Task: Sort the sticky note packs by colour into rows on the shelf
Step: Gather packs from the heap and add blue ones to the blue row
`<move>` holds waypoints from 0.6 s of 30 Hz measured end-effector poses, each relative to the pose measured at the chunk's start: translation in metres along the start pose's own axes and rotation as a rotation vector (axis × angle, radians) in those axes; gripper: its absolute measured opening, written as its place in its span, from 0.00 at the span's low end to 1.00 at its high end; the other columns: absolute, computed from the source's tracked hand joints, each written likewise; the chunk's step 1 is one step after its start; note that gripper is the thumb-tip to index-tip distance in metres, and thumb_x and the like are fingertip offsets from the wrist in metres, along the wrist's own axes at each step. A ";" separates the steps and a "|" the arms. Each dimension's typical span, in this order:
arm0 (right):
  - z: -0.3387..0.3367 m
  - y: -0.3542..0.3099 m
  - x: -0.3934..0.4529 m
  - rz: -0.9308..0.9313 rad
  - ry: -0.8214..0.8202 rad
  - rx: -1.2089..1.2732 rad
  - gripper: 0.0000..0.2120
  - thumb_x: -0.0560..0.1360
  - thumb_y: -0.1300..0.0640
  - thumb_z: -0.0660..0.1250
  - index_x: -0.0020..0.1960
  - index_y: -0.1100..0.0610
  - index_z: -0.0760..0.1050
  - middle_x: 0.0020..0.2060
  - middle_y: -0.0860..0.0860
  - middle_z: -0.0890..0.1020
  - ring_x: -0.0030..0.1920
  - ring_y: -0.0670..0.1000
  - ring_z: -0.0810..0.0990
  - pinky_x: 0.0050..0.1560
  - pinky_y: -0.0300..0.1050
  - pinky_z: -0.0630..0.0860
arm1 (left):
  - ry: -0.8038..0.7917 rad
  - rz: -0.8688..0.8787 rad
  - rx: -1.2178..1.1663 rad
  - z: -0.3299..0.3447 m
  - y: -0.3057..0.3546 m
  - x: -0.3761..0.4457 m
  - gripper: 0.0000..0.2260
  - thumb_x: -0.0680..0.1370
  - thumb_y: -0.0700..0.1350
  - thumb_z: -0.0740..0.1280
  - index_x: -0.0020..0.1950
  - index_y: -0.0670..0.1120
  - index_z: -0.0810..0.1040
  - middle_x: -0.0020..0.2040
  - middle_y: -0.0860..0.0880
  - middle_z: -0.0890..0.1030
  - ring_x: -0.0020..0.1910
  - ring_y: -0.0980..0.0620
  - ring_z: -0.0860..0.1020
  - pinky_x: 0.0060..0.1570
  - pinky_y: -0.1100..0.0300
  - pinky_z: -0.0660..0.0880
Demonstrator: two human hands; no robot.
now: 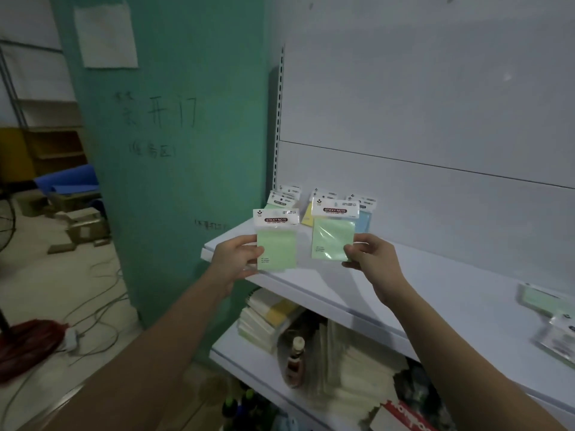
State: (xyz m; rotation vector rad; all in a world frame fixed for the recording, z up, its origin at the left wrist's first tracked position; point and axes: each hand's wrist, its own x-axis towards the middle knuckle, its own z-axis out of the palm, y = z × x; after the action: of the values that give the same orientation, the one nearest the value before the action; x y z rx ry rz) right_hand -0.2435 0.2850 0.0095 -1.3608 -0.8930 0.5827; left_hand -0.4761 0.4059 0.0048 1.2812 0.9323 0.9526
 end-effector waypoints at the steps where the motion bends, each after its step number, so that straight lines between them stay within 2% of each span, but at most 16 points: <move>1: 0.007 0.004 0.007 -0.003 0.010 0.000 0.07 0.75 0.68 0.66 0.53 0.62 0.78 0.42 0.57 0.83 0.42 0.53 0.83 0.43 0.43 0.82 | 0.010 0.004 0.002 -0.003 -0.001 0.011 0.11 0.76 0.35 0.68 0.56 0.45 0.77 0.43 0.48 0.83 0.40 0.51 0.82 0.36 0.61 0.77; 5: 0.034 0.032 0.048 0.022 0.090 0.005 0.09 0.75 0.67 0.67 0.55 0.64 0.78 0.42 0.57 0.83 0.43 0.54 0.82 0.42 0.43 0.80 | -0.016 -0.028 0.037 -0.014 -0.004 0.063 0.12 0.76 0.34 0.68 0.58 0.44 0.77 0.45 0.47 0.82 0.39 0.50 0.82 0.34 0.63 0.77; 8: 0.056 0.054 0.087 0.050 0.161 0.012 0.11 0.74 0.66 0.68 0.56 0.64 0.77 0.42 0.56 0.83 0.41 0.53 0.80 0.41 0.43 0.77 | -0.030 -0.055 0.092 -0.025 -0.005 0.107 0.14 0.75 0.34 0.68 0.60 0.43 0.77 0.47 0.45 0.83 0.42 0.50 0.82 0.38 0.61 0.77; 11: 0.080 0.069 0.124 0.090 0.215 0.068 0.11 0.75 0.66 0.68 0.57 0.62 0.77 0.41 0.53 0.81 0.38 0.50 0.79 0.40 0.42 0.77 | -0.044 -0.100 0.140 -0.036 -0.007 0.148 0.13 0.75 0.34 0.69 0.59 0.42 0.78 0.46 0.46 0.83 0.43 0.49 0.82 0.40 0.60 0.78; 14: 0.095 0.083 0.150 0.089 0.247 0.064 0.13 0.74 0.66 0.68 0.58 0.63 0.76 0.40 0.55 0.81 0.38 0.50 0.79 0.38 0.41 0.77 | -0.070 -0.105 0.203 -0.040 -0.010 0.189 0.13 0.74 0.33 0.69 0.58 0.39 0.77 0.46 0.45 0.83 0.42 0.49 0.82 0.41 0.60 0.78; 18: 0.096 0.086 0.166 0.101 0.274 0.012 0.10 0.75 0.66 0.67 0.55 0.61 0.77 0.40 0.57 0.80 0.40 0.51 0.79 0.38 0.38 0.77 | -0.078 -0.111 0.223 -0.037 -0.013 0.237 0.12 0.74 0.33 0.69 0.57 0.39 0.78 0.44 0.46 0.82 0.36 0.54 0.82 0.32 0.66 0.78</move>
State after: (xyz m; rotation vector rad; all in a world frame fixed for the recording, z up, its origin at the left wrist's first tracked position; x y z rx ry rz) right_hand -0.2169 0.4864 -0.0431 -1.4401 -0.6012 0.4633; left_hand -0.4299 0.6407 -0.0179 1.4278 1.0592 0.7225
